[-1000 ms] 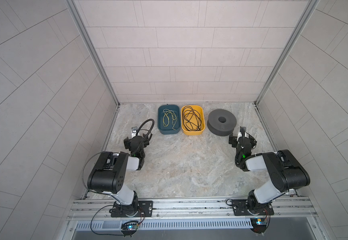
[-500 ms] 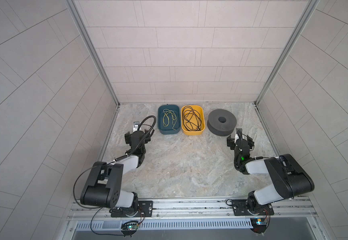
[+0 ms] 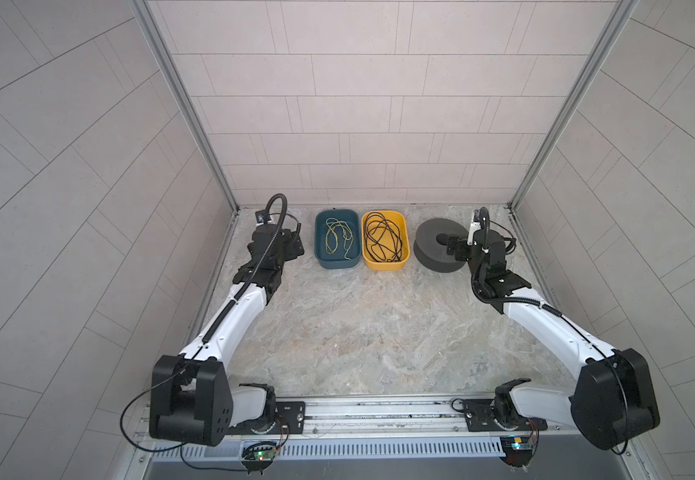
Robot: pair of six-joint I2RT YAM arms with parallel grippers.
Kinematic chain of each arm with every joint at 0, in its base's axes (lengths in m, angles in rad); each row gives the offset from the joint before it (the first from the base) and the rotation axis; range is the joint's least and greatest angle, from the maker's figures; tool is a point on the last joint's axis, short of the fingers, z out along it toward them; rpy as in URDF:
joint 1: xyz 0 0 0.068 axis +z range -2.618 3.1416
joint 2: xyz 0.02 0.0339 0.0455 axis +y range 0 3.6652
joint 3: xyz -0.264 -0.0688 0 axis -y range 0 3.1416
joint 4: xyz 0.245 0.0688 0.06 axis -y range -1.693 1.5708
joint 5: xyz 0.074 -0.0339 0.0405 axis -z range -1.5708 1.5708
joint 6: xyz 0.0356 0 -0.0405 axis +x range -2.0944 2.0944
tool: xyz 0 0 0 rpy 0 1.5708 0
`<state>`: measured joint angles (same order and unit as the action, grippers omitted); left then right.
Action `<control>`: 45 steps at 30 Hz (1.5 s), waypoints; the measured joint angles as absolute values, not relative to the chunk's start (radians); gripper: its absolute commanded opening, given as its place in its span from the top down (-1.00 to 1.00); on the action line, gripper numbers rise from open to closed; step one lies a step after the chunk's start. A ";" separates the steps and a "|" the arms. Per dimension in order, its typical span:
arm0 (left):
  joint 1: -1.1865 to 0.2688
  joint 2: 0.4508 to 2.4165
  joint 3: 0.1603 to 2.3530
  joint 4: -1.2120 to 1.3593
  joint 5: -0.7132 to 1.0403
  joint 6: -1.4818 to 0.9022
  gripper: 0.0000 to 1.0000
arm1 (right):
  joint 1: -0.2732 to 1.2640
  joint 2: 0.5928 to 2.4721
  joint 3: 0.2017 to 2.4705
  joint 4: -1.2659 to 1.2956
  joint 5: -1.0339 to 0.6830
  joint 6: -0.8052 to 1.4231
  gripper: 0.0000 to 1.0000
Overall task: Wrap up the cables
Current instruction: 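Reach the right gripper into the yellow tub and grasp the black cable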
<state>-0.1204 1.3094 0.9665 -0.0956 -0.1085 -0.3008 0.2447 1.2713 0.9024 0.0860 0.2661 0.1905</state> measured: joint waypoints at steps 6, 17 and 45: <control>-0.120 1.335 1.041 -0.277 0.113 -0.333 -0.89 | 0.253 1.385 1.097 -0.156 0.071 0.415 -0.99; -0.121 1.244 0.964 -0.347 0.271 -0.321 -0.89 | 0.365 1.630 1.314 -0.293 -0.242 0.586 -0.39; -0.184 1.246 0.934 -0.328 0.264 -0.332 -0.88 | 0.525 2.204 1.850 -0.595 -0.027 0.204 -0.50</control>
<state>-0.1841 1.2461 0.9344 -0.3279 0.2638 -0.3325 0.5255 2.2040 1.8503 -0.5949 -0.0265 0.2035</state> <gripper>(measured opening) 0.942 0.777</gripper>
